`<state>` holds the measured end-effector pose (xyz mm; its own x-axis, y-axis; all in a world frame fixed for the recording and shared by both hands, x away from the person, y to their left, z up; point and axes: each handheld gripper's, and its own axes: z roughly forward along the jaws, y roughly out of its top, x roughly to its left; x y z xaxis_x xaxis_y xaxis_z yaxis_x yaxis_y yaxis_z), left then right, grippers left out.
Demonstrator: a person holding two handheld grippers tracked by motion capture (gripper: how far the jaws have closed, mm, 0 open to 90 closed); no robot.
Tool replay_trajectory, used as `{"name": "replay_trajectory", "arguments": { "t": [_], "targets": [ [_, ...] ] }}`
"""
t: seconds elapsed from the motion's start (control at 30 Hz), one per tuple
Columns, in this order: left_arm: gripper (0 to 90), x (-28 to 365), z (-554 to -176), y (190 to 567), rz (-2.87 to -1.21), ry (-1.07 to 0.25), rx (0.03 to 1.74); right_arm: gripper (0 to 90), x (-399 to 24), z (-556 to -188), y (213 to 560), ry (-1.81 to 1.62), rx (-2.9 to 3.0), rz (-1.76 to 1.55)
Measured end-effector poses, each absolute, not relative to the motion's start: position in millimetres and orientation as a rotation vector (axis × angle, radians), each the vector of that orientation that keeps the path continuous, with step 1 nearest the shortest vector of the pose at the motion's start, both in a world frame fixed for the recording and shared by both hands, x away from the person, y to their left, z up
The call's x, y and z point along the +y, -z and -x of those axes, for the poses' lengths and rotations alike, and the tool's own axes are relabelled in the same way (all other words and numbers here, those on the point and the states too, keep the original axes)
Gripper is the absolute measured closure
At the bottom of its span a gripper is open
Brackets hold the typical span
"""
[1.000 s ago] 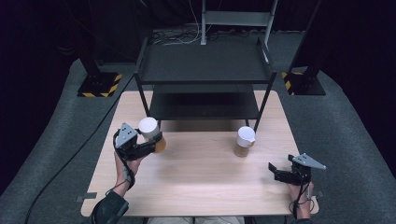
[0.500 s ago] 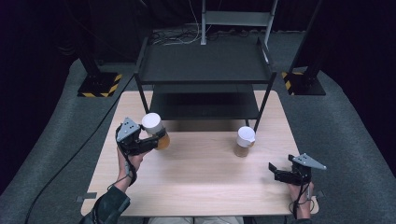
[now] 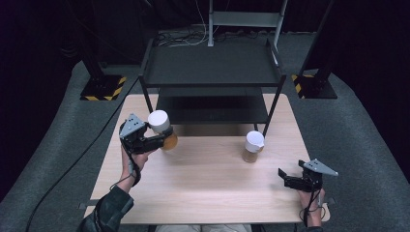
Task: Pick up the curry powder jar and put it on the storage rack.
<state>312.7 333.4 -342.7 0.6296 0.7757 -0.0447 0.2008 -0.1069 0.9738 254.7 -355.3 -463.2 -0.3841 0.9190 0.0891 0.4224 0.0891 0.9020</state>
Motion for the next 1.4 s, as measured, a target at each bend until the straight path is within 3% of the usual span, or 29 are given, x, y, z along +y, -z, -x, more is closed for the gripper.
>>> {"name": "replay_trajectory", "arguments": {
  "t": [1.4],
  "targets": [
    [34.5, 342, -348, 268, -1.674, -0.519, 0.692, 0.5, -356, -253, 465, -1.277, 1.843, -1.318]
  ]
}}
